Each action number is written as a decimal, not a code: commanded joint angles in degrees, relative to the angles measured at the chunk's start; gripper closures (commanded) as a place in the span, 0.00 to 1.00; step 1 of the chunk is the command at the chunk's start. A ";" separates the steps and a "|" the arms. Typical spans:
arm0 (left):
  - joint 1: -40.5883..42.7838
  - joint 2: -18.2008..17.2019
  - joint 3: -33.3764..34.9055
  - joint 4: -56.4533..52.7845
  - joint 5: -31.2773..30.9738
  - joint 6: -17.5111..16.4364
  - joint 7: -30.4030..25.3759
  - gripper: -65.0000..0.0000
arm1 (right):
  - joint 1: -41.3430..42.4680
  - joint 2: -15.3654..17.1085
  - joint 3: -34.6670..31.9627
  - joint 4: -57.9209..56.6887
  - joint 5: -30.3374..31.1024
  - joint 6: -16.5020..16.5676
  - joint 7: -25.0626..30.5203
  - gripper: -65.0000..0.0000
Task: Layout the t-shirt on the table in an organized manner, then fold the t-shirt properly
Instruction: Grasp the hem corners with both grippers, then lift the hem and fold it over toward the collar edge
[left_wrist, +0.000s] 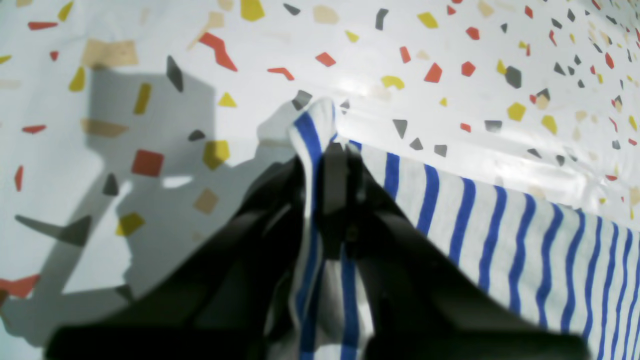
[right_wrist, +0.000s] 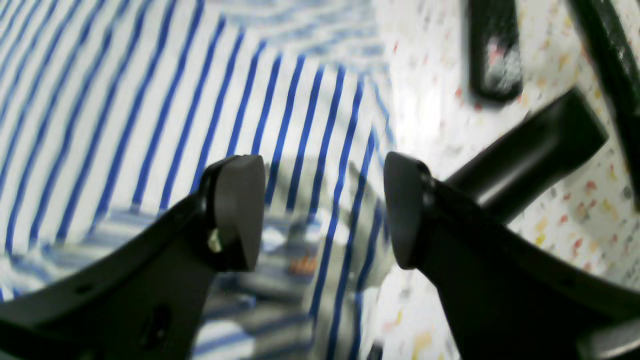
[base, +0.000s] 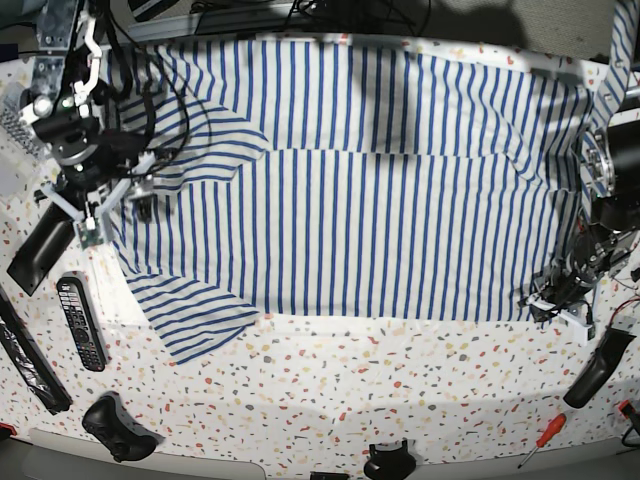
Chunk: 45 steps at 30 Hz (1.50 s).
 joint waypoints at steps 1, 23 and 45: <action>-2.03 -0.81 -0.09 0.81 -0.48 -0.26 -2.16 1.00 | 2.36 0.76 0.28 0.13 0.22 -0.13 1.75 0.44; -2.03 -0.81 -0.09 0.81 -0.46 -0.28 -2.71 1.00 | 43.36 0.76 0.28 -61.24 -0.44 5.01 4.11 0.44; -2.03 -0.83 -0.09 4.52 -0.46 -0.28 -2.60 1.00 | 47.65 0.63 0.28 -71.43 -0.85 7.58 5.79 1.00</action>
